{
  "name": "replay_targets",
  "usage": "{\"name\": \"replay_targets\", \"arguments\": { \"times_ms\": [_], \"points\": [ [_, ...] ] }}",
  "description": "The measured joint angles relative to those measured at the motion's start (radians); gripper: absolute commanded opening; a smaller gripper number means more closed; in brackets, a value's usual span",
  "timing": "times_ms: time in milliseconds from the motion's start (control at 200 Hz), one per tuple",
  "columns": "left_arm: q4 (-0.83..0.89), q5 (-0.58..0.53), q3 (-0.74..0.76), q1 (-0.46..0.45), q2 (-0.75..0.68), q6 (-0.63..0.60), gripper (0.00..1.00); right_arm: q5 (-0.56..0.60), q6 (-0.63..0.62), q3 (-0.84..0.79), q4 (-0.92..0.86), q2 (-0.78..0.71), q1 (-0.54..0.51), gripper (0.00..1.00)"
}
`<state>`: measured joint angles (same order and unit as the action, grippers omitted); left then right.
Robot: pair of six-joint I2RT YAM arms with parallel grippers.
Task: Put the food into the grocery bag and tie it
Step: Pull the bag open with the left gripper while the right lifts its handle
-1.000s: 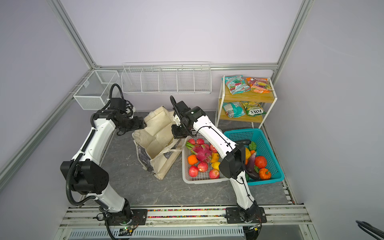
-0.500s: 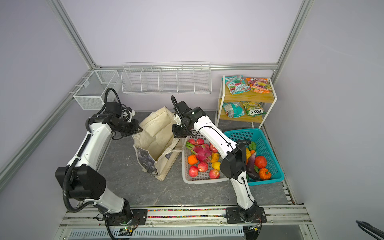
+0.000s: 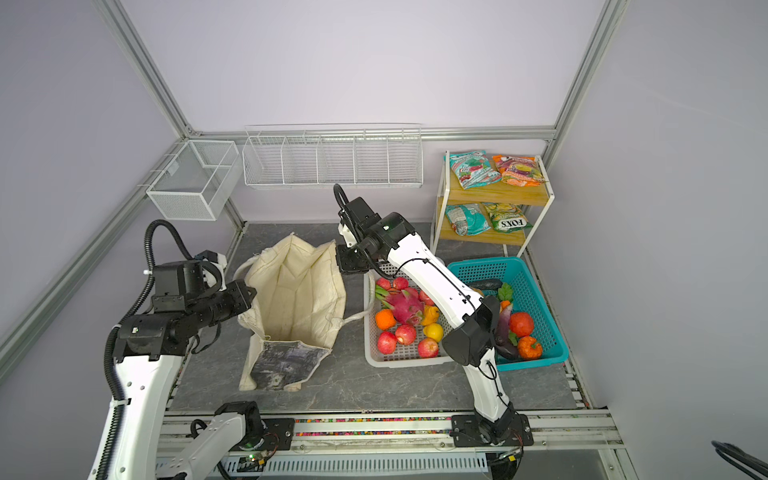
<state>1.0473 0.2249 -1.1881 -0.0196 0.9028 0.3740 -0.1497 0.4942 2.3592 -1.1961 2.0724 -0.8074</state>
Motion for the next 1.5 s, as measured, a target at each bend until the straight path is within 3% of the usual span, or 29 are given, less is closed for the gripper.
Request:
{"name": "replay_targets", "arguments": {
  "times_ms": [60, 180, 265, 375, 590, 760, 905, 1080, 1209, 1334, 1499],
  "points": [
    [-0.001, 0.000, 0.029, 0.000, -0.002, 0.012, 0.00, 0.011, 0.004, 0.015, -0.016, 0.002, -0.009, 0.29],
    [-0.002, 0.000, 0.048, 0.000, 0.005, 0.026, 0.00, 0.043, 0.000, 0.027, -0.035, 0.002, -0.040, 0.58],
    [-0.008, 0.000, 0.047, 0.000, 0.000, 0.033, 0.00, 0.067, 0.015, -0.024, -0.024, -0.014, -0.068, 0.71],
    [-0.011, 0.000, 0.047, 0.000, 0.002, 0.035, 0.00, 0.071, 0.029, -0.218, 0.044, -0.087, -0.095, 0.79],
    [-0.017, 0.000, 0.047, 0.000, 0.014, 0.036, 0.00, 0.022, 0.061, -0.522, 0.240, -0.167, -0.085, 0.81],
    [-0.026, 0.000, 0.047, 0.000, 0.020, 0.036, 0.00, -0.064, 0.069, -0.562, 0.386, -0.132, -0.084, 0.79],
    [-0.026, 0.000, 0.047, 0.000, 0.025, 0.036, 0.00, -0.113, 0.085, -0.534, 0.465, -0.088, -0.082, 0.71],
    [-0.024, -0.002, 0.039, 0.000, 0.035, 0.033, 0.00, -0.135, 0.124, -0.427, 0.460, 0.011, -0.088, 0.29],
    [-0.018, -0.019, 0.014, 0.000, 0.043, 0.029, 0.00, -0.076, 0.118, -0.224, 0.351, 0.067, -0.117, 0.08],
    [-0.016, -0.018, -0.017, 0.002, 0.049, 0.021, 0.00, 0.030, 0.108, -0.010, 0.217, 0.068, -0.171, 0.07],
    [-0.015, 0.000, -0.025, 0.003, 0.061, 0.016, 0.00, 0.160, 0.105, 0.048, 0.079, 0.038, -0.188, 0.07]
  ]
}}
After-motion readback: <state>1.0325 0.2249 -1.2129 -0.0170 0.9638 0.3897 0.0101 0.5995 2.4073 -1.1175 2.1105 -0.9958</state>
